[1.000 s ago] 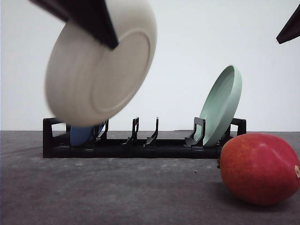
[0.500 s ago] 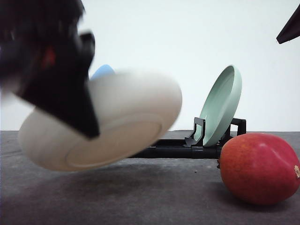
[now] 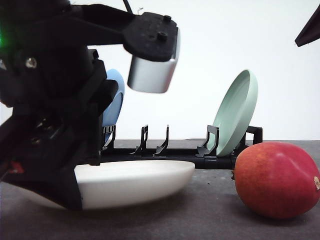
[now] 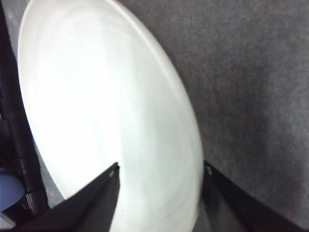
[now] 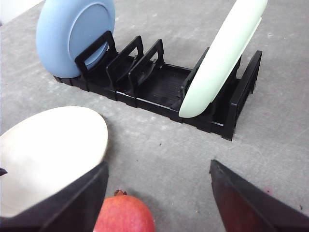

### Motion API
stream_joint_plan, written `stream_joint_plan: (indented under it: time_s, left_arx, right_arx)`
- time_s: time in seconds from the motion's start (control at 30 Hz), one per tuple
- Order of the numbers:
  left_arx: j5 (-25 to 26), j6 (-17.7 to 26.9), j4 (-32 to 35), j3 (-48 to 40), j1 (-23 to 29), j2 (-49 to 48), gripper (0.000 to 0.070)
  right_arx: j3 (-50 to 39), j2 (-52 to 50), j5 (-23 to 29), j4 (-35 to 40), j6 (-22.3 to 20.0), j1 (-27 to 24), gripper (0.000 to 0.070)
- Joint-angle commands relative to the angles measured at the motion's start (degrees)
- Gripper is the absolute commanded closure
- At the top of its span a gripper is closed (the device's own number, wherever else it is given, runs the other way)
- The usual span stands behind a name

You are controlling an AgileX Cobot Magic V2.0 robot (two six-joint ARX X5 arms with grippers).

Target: Place pomegranate in white plate

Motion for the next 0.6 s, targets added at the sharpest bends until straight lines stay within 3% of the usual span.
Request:
stream_joint_plan:
  time_s: [0.0,0.07,0.13,0.3,0.43,0.57]
  left_arx:
    - [0.1,-0.9,0.3,1.0,-0.9,0.7,0.0303]
    - [1.9,-2.5,-0.8,1.9,-0.8,0.7,0.0252]
    - [5.0,-4.7,-3.0,3.5,-0.5,0.6,0.0252]
    - [18.3,-12.8,-7.6,7.1,3.5,-2.5,0.0253]
    - [31.8,-19.8,-8.0,7.5,11.0,-7.8,0.0255]
    - [38.9,-22.6,-8.1,7.5,21.4,-13.7,0.0262]
  right_arx:
    - [0.9,0.2,-0.1,0.6,-0.3,0.2,0.0277]
    - [0.9,0.2,-0.1,0.6,-0.3,0.2,0.0277]
    - [0.9,0.2,-0.1,0.6,-0.3,0.2,0.0277]
    - [0.9,0.2,0.0,0.6,-0.2,0.2,0.0277]
    - [0.9,0.2,-0.1,0.6,-0.2,0.2,0.0277]
    - [0.9,0.2,-0.1,0.5,-0.2,0.2,0.0277]
